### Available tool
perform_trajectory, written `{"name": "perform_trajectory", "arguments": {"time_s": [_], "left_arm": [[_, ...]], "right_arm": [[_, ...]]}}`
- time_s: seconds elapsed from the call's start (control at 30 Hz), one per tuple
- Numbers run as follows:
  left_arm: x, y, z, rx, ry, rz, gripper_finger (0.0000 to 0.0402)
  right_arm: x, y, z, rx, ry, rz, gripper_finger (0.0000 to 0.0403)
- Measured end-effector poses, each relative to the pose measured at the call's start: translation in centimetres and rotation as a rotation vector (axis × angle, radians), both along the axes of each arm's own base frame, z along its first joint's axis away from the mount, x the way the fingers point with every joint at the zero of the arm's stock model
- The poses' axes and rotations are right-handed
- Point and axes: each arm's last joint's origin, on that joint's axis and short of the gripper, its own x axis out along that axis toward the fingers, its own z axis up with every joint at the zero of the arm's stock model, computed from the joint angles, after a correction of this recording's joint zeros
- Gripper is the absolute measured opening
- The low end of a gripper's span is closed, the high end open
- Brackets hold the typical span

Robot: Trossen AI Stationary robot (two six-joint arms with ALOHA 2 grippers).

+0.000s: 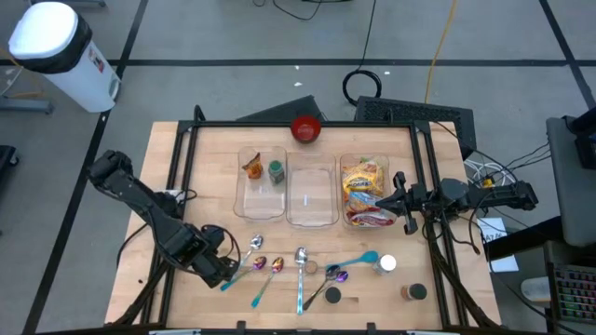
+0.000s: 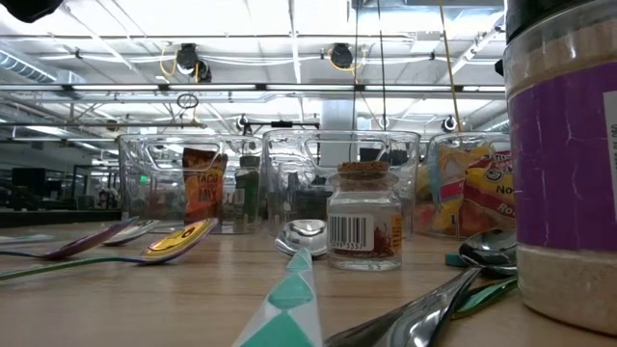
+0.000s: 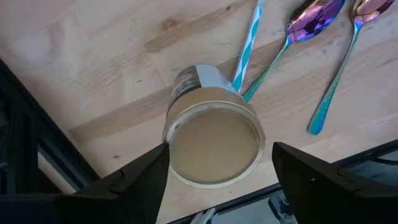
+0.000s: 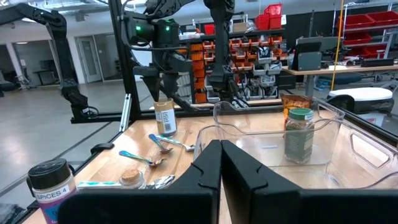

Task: Pick & Place Food Item
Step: Put the gold seasoning bottle into the left transparent bin

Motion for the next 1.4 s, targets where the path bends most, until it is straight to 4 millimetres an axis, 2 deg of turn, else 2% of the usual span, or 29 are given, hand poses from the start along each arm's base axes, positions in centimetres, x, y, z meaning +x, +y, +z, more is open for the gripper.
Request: {"name": "perform_trajectory", "arguments": {"time_s": [0.8, 1.0, 1.4], "left_arm": [[0.8, 0.9, -0.1, 0.154, -0.128, -0.064, 0.0292], [0.9, 1.0, -0.1, 0.135, -0.105, 0.010, 0.0293], [1.2, 1.4, -0.1, 0.135, -0.114, -0.041, 0.0346]], "right_arm": [[0.0, 0.0, 0.0, 0.000, 0.000, 0.000, 0.0000], [0.0, 0.0, 0.0, 0.000, 0.000, 0.000, 0.0000], [0.0, 0.0, 0.0, 0.000, 0.000, 0.001, 0.0000]]}}
